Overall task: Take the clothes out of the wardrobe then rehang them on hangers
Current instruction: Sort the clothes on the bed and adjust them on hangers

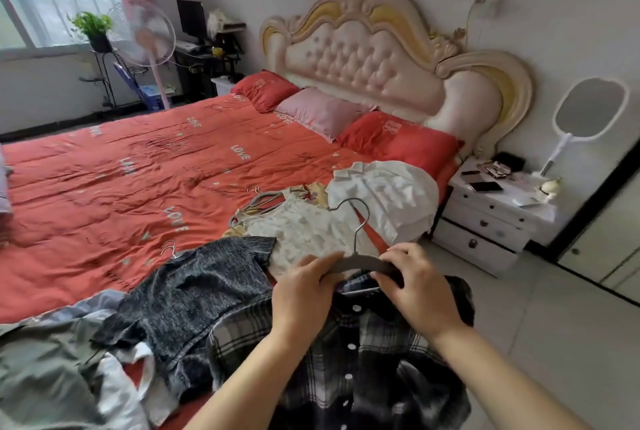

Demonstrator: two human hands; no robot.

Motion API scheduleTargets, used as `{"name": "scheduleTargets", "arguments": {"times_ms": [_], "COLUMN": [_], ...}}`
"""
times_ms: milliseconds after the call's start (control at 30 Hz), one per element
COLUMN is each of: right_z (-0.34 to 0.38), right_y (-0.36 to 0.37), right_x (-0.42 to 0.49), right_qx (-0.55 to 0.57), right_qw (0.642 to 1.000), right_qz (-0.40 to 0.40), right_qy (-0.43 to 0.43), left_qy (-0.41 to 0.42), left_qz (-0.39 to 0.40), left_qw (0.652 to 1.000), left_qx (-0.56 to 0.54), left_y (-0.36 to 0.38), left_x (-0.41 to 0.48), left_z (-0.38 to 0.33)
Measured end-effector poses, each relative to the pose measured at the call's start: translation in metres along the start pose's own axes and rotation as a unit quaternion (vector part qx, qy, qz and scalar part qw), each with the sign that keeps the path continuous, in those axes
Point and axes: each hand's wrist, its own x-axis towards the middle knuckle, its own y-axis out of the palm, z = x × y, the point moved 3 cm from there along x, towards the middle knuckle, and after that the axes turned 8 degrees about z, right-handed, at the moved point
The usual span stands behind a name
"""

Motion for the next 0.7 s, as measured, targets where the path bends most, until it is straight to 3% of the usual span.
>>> {"name": "scheduleTargets", "arguments": {"times_ms": [367,700], "right_z": [-0.060,-0.098], "right_y": [-0.014,0.008], "right_x": [0.062,0.134], "right_qx": [0.006,-0.007], "right_qw": [0.999,1.000], "right_qz": [-0.002,-0.012], "right_qy": [-0.040,-0.005], "left_qy": [-0.038,-0.019], "left_qz": [-0.001,0.042], "left_qw": [0.999,0.999], "left_qx": [-0.019,0.005], "left_y": [0.025,0.038], "left_x": [0.062,0.156], "left_z": [-0.034,-0.018]}}
